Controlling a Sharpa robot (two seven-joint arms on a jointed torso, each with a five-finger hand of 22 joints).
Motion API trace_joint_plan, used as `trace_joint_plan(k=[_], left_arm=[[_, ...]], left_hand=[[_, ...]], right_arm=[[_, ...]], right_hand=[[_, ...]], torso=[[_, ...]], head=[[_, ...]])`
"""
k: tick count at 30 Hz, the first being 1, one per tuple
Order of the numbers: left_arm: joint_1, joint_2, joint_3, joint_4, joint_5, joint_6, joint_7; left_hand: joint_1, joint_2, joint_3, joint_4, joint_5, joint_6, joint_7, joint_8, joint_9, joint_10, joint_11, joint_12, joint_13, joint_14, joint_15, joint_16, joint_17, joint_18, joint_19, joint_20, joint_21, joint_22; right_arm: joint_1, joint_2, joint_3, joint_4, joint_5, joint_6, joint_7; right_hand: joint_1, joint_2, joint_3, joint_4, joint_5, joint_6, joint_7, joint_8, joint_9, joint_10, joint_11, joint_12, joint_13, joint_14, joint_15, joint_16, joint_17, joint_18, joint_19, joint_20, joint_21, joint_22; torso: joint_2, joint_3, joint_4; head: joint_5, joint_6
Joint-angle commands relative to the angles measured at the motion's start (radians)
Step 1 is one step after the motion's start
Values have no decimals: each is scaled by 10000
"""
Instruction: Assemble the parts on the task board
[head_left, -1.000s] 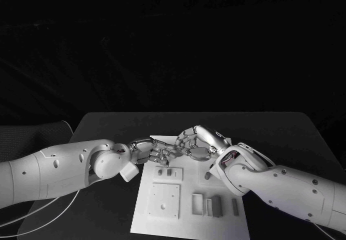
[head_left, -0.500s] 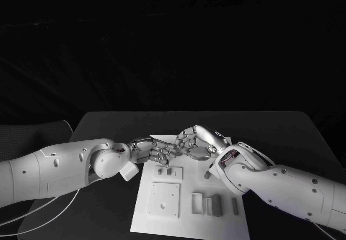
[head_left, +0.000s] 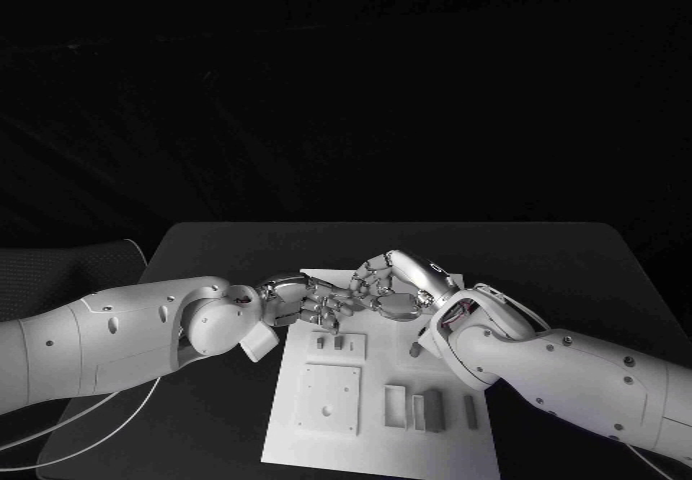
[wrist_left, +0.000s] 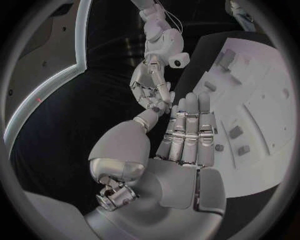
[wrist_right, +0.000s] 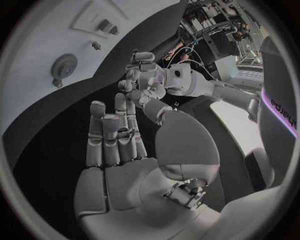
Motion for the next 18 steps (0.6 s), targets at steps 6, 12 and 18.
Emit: trace_joint_plan(k=[6, 12, 18], left_arm=[[14, 19, 7, 46, -16, 219, 149], [14, 16, 7, 54, -12, 260, 124], [14, 16, 7, 55, -11, 296, 102]], left_hand=[[-153, -24, -58, 14, -42, 58, 21, 14, -3, 106, 1, -31, -27, -62, -19, -62, 42, 171, -19, -51, -80, 35], [-325, -2, -148, 92, -41, 60, 34, 3, -12, 124, 3, -50, -43, -68, -23, -78, 69, 173, -26, -59, -100, 58], [-434, 173, -145, 227, -41, 62, 49, -10, -21, 138, 10, -67, -59, -79, -22, -99, 95, 174, -38, -61, -129, 74]], right_arm=[[-1, 15, 7, 15, 130, 263, 75], [-1, 15, 7, 26, 132, 256, 82], [-1, 9, 7, 28, 132, 245, 89]], right_hand=[[11, 134, 29, 26, 54, 43, 22, 34, 13, 14, 11, 21, 8, 15, -78, 34, 11, 132, -25, -62, 48, 196], [8, 136, 27, 25, 54, 39, 23, 32, 15, 12, 12, 18, 7, 16, -77, 35, 12, 132, -24, -64, 49, 195], [7, 139, 25, 25, 54, 38, 24, 31, 17, 12, 13, 17, 7, 17, -77, 36, 13, 132, -22, -65, 50, 195]], torso=[[2, 4, 0], [0, 8, 0], [-1, 11, -4]], head=[[20, -28], [31, -44], [35, -54]])
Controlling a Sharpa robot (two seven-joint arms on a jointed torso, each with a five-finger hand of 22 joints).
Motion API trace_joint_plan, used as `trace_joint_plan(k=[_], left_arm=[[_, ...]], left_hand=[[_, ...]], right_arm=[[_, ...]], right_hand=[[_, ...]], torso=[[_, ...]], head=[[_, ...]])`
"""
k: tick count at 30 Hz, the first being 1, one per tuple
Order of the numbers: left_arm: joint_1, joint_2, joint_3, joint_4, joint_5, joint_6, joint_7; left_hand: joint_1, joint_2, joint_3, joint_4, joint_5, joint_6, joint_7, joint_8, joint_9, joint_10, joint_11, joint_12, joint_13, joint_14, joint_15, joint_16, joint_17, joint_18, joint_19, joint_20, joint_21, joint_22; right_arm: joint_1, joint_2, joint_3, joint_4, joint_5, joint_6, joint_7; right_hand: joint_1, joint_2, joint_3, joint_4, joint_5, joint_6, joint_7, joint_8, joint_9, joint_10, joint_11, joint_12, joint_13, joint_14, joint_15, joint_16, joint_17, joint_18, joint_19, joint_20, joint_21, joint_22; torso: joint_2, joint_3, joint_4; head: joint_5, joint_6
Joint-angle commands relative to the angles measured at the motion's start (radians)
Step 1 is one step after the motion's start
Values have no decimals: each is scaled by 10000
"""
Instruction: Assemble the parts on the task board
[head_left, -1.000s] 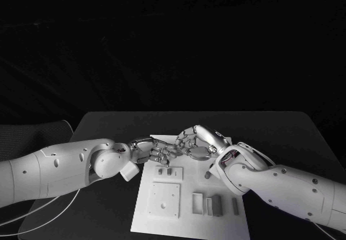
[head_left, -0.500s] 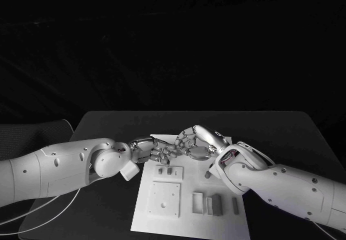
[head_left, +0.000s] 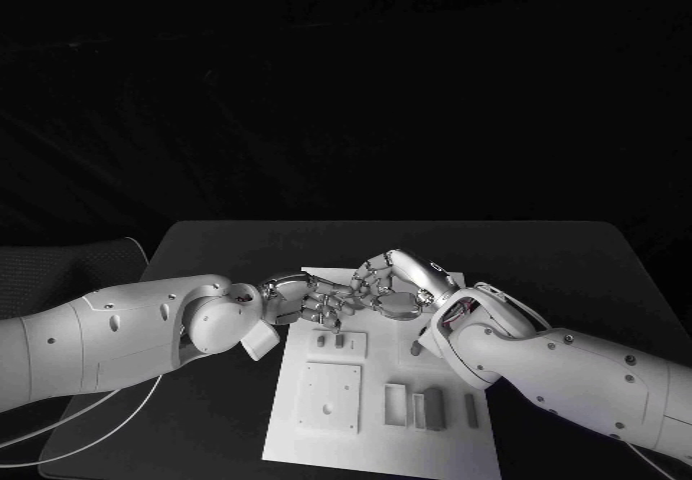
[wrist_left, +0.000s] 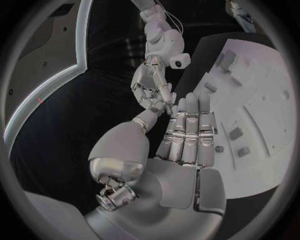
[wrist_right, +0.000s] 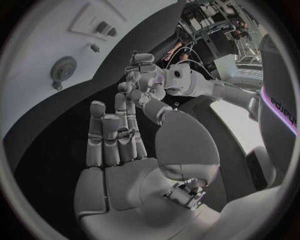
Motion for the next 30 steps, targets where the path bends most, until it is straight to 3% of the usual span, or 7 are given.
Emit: trace_joint_plan(k=[1, 17, 30], left_arm=[[14, 13, 6, 34, -11, 221, 77], [14, 13, 6, 23, -12, 201, 93], [14, -6, 6, 12, -13, 143, 125]], left_hand=[[-70, 79, 26, 81, -41, 28, 15, -11, -11, 68, 12, -70, -17, -80, -22, -61, 21, 192, -40, -61, -56, 18], [273, 633, 460, -1, -41, 174, -33, 46, 9, 230, -37, -38, -19, -83, -19, -88, 103, 180, -39, -55, -91, 102], [291, 797, 646, 6, -41, 318, -97, 115, 43, 395, -92, 7, 14, -72, -19, -96, 155, 162, -38, -54, -105, 164]], right_arm=[[-2, 4, 7, 21, 19, 124, 92], [-2, -11, 7, 29, 22, 141, 100], [-2, -24, 7, 40, 29, 181, 119]], right_hand=[[-15, 119, 38, 37, 32, 38, 23, 52, 18, 12, 13, 26, 13, -19, -72, 36, 16, 133, -22, -67, 31, 196], [-19, 123, 34, 36, 32, 35, 24, 51, 24, 13, 13, 22, 14, -16, -71, 39, 18, 133, -19, -71, 34, 195], [-21, 124, 31, 36, 32, 33, 25, 50, 29, 15, 13, 19, 14, -15, -71, 40, 19, 133, -17, -73, 35, 194]], torso=[[0, 4, -2], [1, 1, 0], [-1, 0, 3]], head=[[5, -7], [11, -35], [13, -59]])
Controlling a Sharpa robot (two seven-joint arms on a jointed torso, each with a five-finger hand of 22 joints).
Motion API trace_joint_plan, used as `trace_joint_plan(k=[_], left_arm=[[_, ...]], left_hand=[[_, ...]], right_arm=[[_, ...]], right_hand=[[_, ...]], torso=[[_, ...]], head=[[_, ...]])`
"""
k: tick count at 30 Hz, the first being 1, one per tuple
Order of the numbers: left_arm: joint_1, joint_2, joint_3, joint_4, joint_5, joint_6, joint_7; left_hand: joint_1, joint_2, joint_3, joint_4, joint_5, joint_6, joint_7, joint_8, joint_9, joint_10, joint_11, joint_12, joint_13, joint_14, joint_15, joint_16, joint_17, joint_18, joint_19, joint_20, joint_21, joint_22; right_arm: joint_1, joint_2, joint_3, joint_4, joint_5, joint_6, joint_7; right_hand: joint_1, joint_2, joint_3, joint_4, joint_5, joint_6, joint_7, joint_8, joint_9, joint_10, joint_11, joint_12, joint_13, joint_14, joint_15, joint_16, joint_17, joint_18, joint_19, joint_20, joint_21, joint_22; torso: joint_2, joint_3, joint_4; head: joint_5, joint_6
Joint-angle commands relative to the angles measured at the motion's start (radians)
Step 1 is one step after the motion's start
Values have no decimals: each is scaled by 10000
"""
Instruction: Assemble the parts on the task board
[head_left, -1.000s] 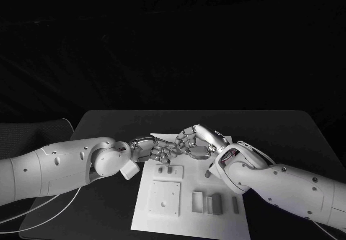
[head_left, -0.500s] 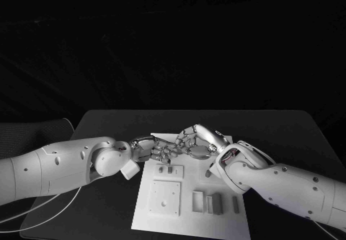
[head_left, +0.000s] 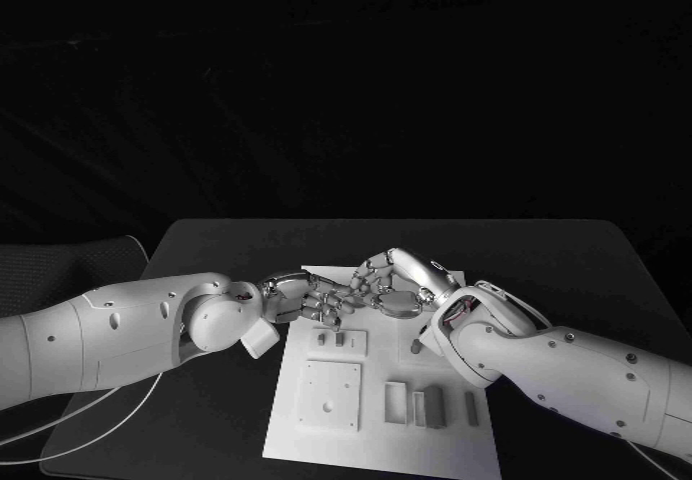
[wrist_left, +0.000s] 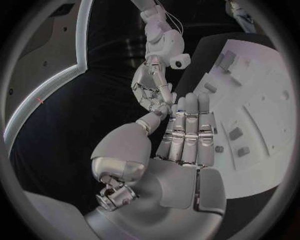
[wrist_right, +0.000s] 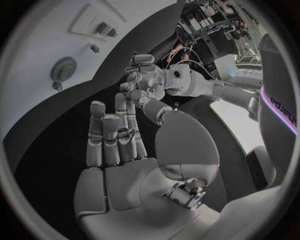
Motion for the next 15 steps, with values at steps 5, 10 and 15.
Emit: trace_joint_plan(k=[5, 10, 15], left_arm=[[14, 9, 6, 47, -106, 39, 154], [14, 25, 6, 79, -336, 8, 127], [13, 43, 6, 108, -425, -98, 161]], left_hand=[[-11, 182, 106, -57, -41, 163, -48, 111, 36, 173, -34, 71, 34, -26, 13, -56, 36, 67, 3, -20, -67, 47], [138, 142, 278, -278, -42, 396, -98, 244, 127, 466, -99, 190, 126, 33, -20, -39, 89, 69, 53, -44, -43, 124], [296, -5, 554, -322, -41, 597, -64, 359, 237, 756, -147, 304, 241, 130, -56, -9, 149, 61, 134, -73, -15, 197]], right_arm=[[-2, -2, 7, 20, 12, 141, 115], [-2, 4, 7, 14, 46, 103, 136], [-3, 11, 7, 7, 46, 118, 130]], right_hand=[[6, 70, 15, 21, 46, 35, 25, 28, 12, 15, 14, 30, 10, 4, -91, 41, 14, 131, 0, -92, 36, 194], [4, 68, 14, 21, 46, 34, 26, 27, 13, 14, 14, 29, 10, 5, -91, 41, 14, 131, 1, -92, 37, 194], [4, 68, 13, 20, 46, 33, 26, 27, 15, 14, 14, 27, 10, 5, -91, 41, 15, 131, 1, -93, 37, 194]], torso=[[0, 1, -1], [2, 0, -1], [1, 1, 1]], head=[[4, -12], [7, -21], [9, -27]])
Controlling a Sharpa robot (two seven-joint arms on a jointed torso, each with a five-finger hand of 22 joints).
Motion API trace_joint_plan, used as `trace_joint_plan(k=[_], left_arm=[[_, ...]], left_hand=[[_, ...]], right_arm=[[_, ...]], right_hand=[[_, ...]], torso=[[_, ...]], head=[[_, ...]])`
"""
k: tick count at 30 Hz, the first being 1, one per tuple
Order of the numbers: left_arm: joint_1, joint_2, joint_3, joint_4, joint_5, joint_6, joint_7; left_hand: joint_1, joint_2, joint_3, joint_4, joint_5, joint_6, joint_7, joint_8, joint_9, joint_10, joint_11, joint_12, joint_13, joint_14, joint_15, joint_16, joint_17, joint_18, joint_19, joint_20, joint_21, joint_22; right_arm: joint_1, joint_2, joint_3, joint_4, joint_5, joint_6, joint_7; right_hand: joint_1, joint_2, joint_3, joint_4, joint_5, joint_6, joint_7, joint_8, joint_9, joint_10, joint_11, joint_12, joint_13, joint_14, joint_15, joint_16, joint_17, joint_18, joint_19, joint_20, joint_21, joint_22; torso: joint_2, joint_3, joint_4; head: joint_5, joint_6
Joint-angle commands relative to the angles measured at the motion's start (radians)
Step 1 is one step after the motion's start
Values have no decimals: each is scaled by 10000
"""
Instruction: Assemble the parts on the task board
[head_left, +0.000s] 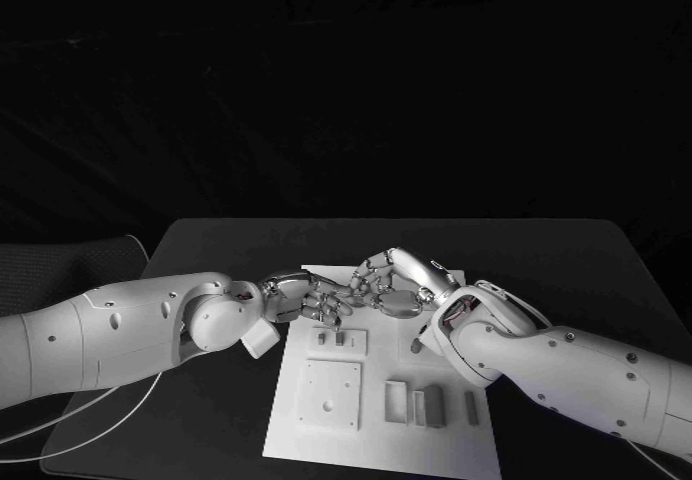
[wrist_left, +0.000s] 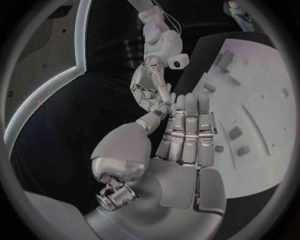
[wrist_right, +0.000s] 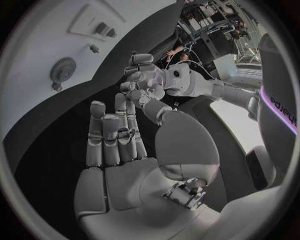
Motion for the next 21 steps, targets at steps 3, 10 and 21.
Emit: trace_joint_plan(k=[3, 10, 21], left_arm=[[9, 44, 4, 86, -235, -102, 169], [9, 63, 6, 120, -335, -344, 258], [8, 50, 7, 141, -642, -615, 338]], left_hand=[[88, -70, 174, 31, -20, 175, -62, 118, 147, 186, -52, 97, 98, 174, -52, 128, 158, 66, 133, -51, 12, 79], [53, -108, 395, 114, -20, 270, -127, 239, 400, 402, -155, 177, 303, 226, -132, 271, 397, 40, 259, -138, 77, 221], [-2, -212, 775, 282, -20, 278, -217, 543, 1154, 610, -299, 356, 873, 297, -268, 620, 851, 2, 436, -281, 253, 583]], right_arm=[[1, 15, 9, -8, 25, 124, 86], [1, 29, 8, -33, 24, 214, 91], [1, -43, 7, -61, 420, 226, 315]], right_hand=[[5, 69, 14, 21, 55, 61, 29, 27, 15, 13, 14, 32, 11, -15, -74, 42, 16, 131, 3, -95, 38, 194], [6, 68, 14, 20, 55, 60, 29, 27, 18, 14, 14, 30, 11, -15, -74, 41, 17, 131, 3, -97, 38, 194], [-104, 63, -37, 34, 53, -114, 107, -60, 24, -128, 72, -78, -34, -33, -18, 37, 22, 131, -4, -86, 35, 189]], torso=[[1, 3, 1], [3, 3, 1], [2, 1, -1]], head=[[2, -13], [1, -19], [2, -24]])
